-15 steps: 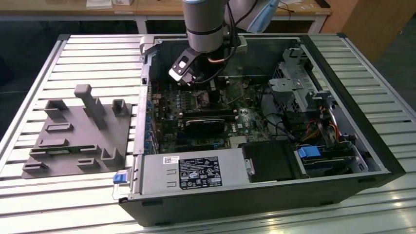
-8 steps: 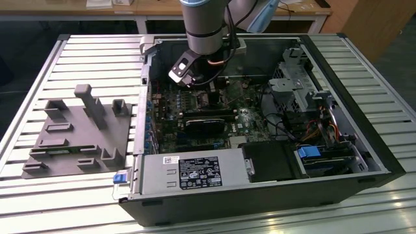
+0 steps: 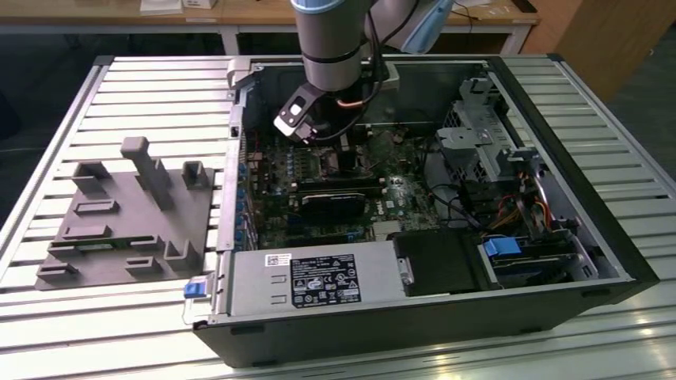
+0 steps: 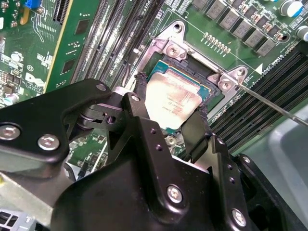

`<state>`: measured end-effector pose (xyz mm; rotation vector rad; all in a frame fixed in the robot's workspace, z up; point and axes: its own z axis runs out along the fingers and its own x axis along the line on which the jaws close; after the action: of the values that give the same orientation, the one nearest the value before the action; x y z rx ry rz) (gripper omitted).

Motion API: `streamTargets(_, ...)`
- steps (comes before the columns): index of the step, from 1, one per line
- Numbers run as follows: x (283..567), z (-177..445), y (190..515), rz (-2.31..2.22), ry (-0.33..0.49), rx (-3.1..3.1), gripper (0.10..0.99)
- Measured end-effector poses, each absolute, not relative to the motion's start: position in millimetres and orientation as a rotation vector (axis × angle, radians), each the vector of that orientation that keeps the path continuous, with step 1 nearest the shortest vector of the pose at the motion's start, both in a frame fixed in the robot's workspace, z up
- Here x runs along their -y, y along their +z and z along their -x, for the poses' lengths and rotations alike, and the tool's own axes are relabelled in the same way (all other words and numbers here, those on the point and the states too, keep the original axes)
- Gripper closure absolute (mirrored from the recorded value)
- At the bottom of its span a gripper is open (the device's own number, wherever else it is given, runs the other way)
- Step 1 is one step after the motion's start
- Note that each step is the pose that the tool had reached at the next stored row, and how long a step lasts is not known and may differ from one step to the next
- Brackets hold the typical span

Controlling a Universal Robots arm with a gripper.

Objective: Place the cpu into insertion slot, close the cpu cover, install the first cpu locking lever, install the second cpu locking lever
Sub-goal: 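Place the cpu into insertion slot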

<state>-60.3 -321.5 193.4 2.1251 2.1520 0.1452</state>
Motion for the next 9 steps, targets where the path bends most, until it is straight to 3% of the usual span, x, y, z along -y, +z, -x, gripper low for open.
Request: streamTargets(9, 321.5, 60.5, 193.0, -2.125, 0.146, -2.152, 0.549)
